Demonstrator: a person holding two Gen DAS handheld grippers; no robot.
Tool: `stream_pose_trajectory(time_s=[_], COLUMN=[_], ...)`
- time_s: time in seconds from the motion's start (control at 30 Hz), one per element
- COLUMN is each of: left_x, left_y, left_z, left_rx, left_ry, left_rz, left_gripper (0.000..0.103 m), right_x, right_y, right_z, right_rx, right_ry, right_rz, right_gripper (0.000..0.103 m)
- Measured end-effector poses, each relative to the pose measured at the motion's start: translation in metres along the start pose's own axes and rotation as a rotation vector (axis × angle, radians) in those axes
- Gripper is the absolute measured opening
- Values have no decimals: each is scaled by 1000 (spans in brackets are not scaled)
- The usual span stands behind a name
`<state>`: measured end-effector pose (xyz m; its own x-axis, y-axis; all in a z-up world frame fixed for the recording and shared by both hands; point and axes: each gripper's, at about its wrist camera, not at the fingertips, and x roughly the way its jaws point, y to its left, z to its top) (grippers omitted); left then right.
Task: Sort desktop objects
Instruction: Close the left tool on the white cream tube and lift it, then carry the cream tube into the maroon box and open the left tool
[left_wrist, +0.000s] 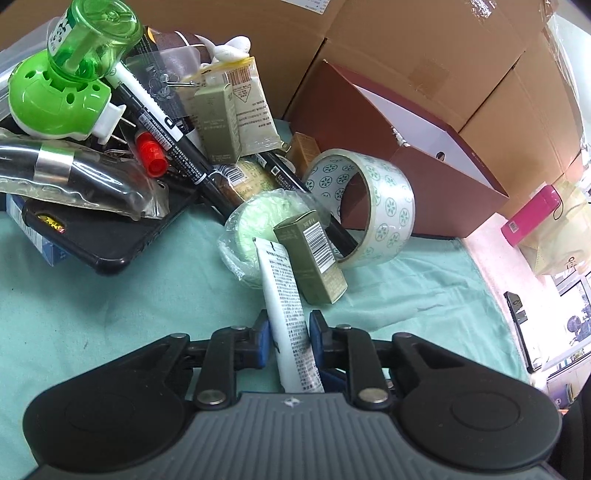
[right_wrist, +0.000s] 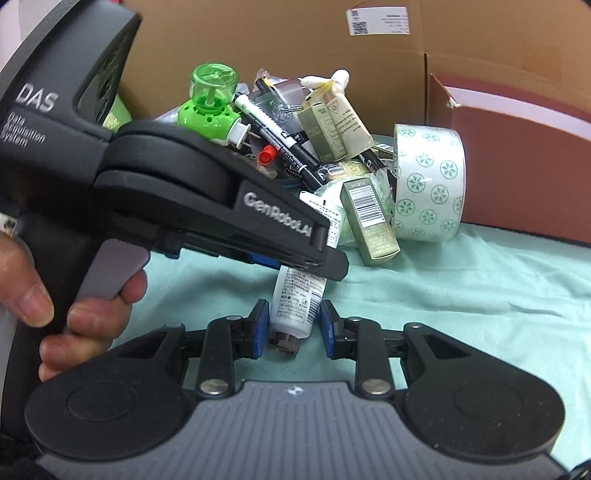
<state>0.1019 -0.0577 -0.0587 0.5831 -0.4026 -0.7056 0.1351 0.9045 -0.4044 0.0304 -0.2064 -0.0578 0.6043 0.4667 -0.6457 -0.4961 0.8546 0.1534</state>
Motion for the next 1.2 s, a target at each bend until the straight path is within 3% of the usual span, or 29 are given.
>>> stream_pose_trajectory(time_s=[0.2, 0.43, 0.6, 0.83, 1.0, 1.2], left_x=[-16, -56, -55, -21, 12, 81], left_y=[-13, -53, -81, -116, -158, -187], left_z=[0, 22, 50, 102, 133, 157], left_rx=[33, 137, 170, 178, 251, 272], left_ry=[-40, -187, -238, -231, -237, -140], left_rz=[-13, -72, -123, -210, -243, -271], left_gripper=[16, 13, 13, 13, 13, 13], right_x=[-14, -59, -80, -80, -83, -55], right_y=[-4, -7, -31, -80, -132, -190], right_z=[1, 31, 55, 95, 117, 131], right_rx=[21, -4, 31, 54, 96, 162], right_ry=[-29, -180, -269, -320, -335, -262], right_rz=[4, -35, -52, -152, -225, -304], right_gripper=[27, 27, 27, 27, 26, 26])
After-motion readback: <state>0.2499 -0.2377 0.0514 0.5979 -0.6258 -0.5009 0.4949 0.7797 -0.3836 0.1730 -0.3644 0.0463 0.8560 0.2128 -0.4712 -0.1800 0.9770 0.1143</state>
